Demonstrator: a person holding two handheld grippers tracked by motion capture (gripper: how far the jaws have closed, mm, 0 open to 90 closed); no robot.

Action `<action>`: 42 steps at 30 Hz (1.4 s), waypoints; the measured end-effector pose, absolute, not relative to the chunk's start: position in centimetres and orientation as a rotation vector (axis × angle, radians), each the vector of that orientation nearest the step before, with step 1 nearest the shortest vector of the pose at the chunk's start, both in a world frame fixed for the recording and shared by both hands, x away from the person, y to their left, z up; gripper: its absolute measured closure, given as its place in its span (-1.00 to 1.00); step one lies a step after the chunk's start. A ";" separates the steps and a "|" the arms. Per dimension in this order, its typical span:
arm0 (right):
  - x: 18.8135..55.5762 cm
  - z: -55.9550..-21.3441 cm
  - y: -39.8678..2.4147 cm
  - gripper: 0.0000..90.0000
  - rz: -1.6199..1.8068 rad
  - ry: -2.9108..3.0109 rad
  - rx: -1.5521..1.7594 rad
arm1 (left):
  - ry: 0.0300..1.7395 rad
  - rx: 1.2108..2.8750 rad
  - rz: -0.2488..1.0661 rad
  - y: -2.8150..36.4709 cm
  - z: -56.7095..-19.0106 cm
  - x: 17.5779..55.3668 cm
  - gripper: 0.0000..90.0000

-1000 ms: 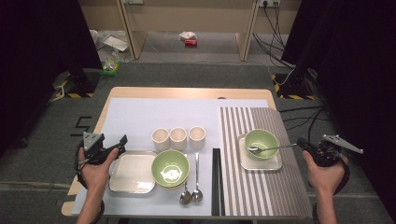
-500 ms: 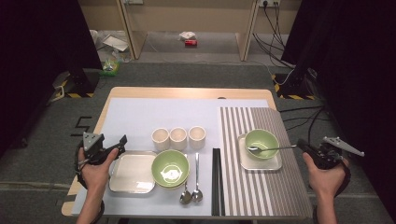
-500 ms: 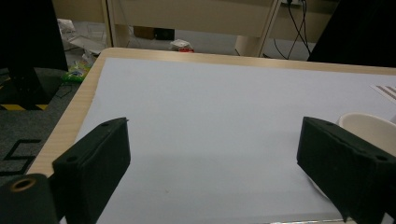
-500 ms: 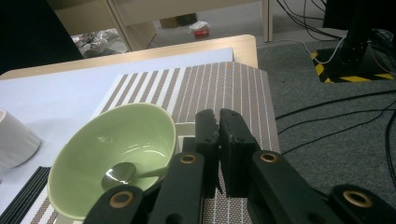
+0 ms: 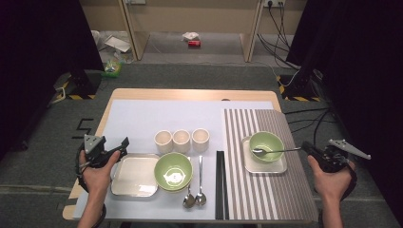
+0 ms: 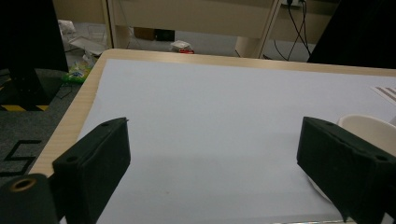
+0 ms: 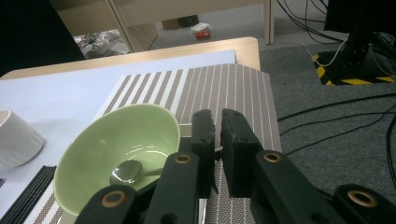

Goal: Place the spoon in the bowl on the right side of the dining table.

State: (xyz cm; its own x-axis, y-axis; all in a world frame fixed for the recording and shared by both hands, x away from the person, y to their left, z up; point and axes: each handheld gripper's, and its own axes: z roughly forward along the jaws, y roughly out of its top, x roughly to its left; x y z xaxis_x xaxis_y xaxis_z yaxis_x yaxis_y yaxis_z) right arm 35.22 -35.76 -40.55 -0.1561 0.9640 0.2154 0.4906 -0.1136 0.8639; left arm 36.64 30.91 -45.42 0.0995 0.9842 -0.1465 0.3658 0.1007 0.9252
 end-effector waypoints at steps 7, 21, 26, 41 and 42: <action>35.8 -39.9 -36.1 0.73 1.234 1.639 1.616 | 1.430 1.426 0.826 31.0 -45.4 36.6 -0.81; 37.2 -39.8 -36.7 0.86 1.212 1.654 1.665 | 1.429 1.434 0.824 30.9 -45.5 36.7 -0.81; 37.0 -40.1 -36.8 0.92 1.198 1.668 1.672 | 1.431 1.436 0.823 30.8 -45.5 36.7 -0.81; 35.9 -40.4 -36.4 0.97 1.215 1.684 1.673 | 1.429 1.438 0.823 30.8 -45.5 36.8 -0.81; 35.8 -40.4 -36.4 0.96 1.211 1.686 1.671 | 1.429 1.436 0.824 30.8 -45.5 36.8 -0.81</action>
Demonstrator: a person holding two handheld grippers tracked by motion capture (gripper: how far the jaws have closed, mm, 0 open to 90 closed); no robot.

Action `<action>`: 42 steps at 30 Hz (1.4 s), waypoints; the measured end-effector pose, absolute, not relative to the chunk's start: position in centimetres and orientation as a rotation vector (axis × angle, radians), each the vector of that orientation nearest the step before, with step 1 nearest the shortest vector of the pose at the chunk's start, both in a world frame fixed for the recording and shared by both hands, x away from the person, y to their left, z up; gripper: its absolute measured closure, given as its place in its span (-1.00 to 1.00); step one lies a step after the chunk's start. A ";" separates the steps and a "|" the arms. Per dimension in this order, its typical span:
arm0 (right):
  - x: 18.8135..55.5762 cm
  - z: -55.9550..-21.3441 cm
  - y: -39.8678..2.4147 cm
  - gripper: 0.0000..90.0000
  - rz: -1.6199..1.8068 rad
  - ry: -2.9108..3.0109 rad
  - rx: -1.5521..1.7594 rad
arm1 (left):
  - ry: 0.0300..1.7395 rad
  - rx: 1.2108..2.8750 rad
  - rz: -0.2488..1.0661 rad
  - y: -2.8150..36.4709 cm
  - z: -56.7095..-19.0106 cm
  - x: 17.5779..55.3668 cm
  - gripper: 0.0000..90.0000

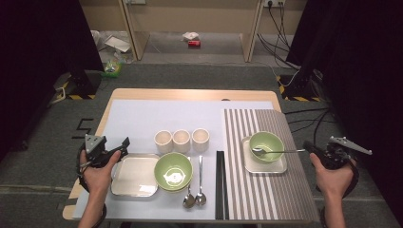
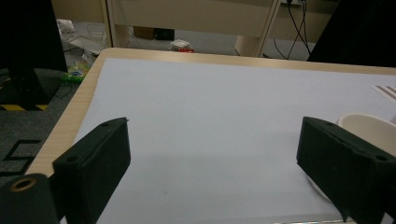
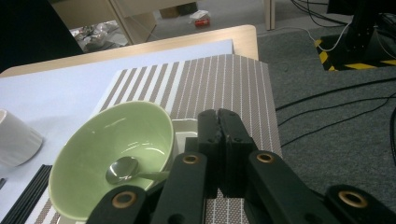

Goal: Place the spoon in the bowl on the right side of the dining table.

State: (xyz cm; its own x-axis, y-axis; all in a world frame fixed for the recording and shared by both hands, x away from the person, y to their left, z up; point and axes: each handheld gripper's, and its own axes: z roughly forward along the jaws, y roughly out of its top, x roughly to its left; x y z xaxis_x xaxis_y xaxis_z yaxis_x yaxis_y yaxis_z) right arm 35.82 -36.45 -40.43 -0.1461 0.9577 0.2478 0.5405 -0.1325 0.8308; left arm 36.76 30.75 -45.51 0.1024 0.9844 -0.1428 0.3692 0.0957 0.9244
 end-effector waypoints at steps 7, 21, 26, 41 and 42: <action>35.1 -40.7 -36.1 0.96 1.207 1.697 1.672 | 1.431 1.434 0.823 30.8 -45.5 36.7 -0.81; 34.3 -41.2 -35.7 0.96 1.218 1.709 1.659 | 1.430 1.433 0.825 30.8 -45.5 36.7 -0.80; 34.1 -41.1 -35.5 0.96 1.214 1.712 1.655 | 1.432 1.432 0.826 30.8 -45.5 36.7 -0.80; 34.0 -41.3 -35.3 0.94 1.216 1.701 1.649 | 1.432 1.428 0.827 30.9 -45.5 36.7 -0.80; 34.0 -41.3 -35.3 0.94 1.215 1.699 1.646 | 1.432 1.428 0.827 30.9 -45.5 36.7 -0.80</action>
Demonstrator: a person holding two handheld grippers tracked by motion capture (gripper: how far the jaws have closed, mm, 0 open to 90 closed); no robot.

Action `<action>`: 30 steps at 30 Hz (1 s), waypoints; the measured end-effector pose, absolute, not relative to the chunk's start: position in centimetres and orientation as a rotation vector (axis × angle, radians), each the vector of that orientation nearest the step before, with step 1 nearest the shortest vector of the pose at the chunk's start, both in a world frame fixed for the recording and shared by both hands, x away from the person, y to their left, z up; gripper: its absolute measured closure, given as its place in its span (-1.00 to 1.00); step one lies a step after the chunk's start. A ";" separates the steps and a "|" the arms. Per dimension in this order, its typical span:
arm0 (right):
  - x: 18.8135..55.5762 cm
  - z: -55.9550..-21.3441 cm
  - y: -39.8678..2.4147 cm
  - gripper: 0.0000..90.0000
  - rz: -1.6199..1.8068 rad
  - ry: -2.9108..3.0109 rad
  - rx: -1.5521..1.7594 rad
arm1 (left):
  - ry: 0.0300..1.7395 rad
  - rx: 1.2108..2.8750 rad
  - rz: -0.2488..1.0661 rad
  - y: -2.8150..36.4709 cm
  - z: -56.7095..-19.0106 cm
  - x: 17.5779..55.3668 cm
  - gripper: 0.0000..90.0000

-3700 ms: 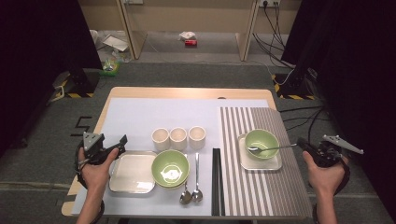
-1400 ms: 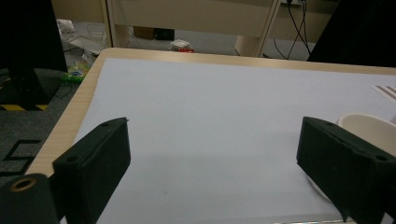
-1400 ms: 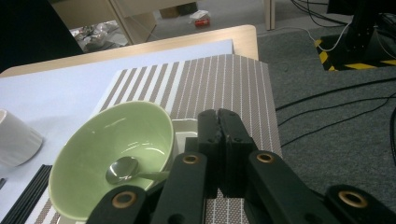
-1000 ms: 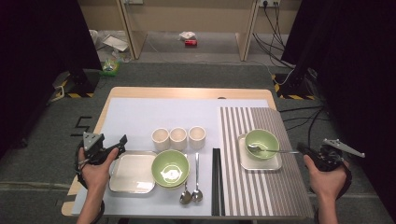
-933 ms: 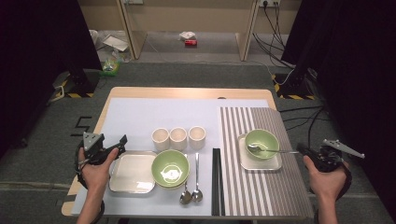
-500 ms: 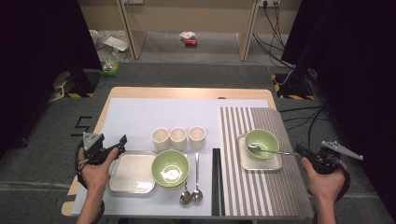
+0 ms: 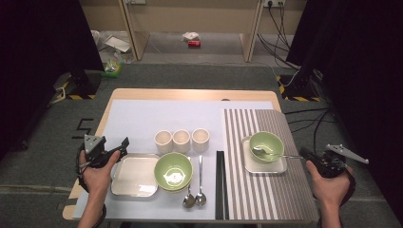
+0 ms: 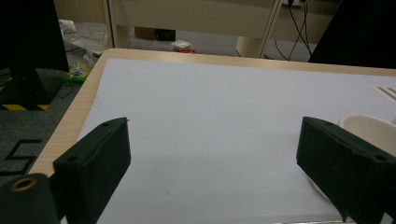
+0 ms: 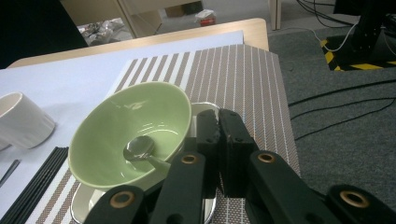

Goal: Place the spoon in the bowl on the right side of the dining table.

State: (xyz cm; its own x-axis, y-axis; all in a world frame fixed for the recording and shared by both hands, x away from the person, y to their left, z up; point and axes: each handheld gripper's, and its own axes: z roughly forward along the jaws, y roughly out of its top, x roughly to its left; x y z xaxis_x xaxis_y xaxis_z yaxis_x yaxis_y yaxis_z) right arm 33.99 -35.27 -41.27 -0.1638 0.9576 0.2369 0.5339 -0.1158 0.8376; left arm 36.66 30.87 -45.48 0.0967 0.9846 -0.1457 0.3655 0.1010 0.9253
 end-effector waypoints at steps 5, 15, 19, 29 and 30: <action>34.0 -41.2 -35.1 0.91 1.221 1.694 1.626 | 1.433 1.426 0.826 30.9 -45.5 36.6 -0.80; 34.1 -40.8 -34.8 0.81 1.227 1.680 1.593 | 1.434 1.420 0.831 31.0 -45.4 36.6 -0.80; 34.1 -40.5 -34.7 0.79 1.227 1.675 1.577 | 1.435 1.419 0.833 31.0 -45.4 36.6 -0.80; 34.4 -40.0 -33.9 0.66 1.251 1.645 1.522 | 1.436 1.420 0.835 31.1 -45.4 36.6 -0.80; 34.4 -39.9 -33.8 0.63 1.253 1.637 1.513 | 1.436 1.420 0.836 31.1 -45.4 36.5 -0.80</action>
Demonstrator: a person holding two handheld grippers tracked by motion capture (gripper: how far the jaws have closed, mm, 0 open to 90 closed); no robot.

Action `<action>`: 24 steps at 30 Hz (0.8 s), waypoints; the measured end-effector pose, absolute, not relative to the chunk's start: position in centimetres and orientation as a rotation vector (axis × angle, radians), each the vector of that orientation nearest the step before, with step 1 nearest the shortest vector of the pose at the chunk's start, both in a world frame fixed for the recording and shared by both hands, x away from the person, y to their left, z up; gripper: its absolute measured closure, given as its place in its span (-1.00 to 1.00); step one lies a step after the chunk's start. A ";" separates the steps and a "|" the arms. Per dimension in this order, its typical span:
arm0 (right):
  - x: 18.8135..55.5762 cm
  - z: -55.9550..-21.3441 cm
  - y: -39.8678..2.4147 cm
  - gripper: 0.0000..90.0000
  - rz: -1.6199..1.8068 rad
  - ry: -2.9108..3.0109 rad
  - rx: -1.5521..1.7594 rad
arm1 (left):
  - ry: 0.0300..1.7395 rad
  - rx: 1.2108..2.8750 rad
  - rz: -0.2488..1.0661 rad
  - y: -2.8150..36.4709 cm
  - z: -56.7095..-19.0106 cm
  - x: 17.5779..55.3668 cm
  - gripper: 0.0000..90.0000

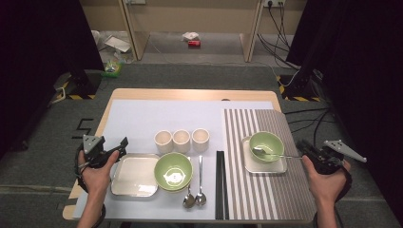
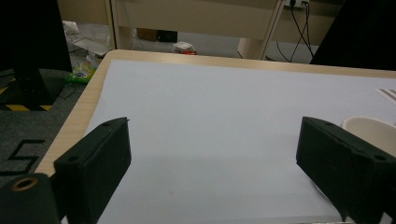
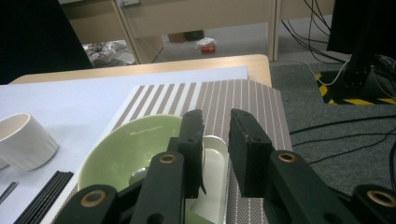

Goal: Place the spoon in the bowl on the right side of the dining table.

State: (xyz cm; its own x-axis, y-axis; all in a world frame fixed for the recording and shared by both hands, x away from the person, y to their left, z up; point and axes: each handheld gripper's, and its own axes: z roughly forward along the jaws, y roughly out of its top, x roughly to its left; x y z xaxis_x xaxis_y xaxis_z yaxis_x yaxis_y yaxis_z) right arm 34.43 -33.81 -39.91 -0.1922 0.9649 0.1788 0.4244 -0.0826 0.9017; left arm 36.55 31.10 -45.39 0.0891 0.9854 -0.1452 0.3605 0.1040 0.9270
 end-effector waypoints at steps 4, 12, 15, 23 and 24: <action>34.4 -39.6 -33.5 0.55 1.260 1.620 1.478 | 1.435 1.416 0.840 31.2 -45.4 36.5 -0.80; 34.6 -39.4 -32.6 0.44 1.267 1.599 1.418 | 1.435 1.402 0.835 31.1 -45.4 36.5 -0.80; 34.6 -39.2 -32.2 0.43 1.266 1.599 1.414 | 1.435 1.401 0.834 31.1 -45.4 36.5 -0.80; 35.1 -39.0 -30.9 0.42 1.271 1.622 1.392 | 1.432 1.400 0.830 31.1 -45.3 36.5 -0.80; 35.1 -39.0 -30.7 0.42 1.265 1.627 1.398 | 1.433 1.401 0.830 31.1 -45.3 36.5 -0.80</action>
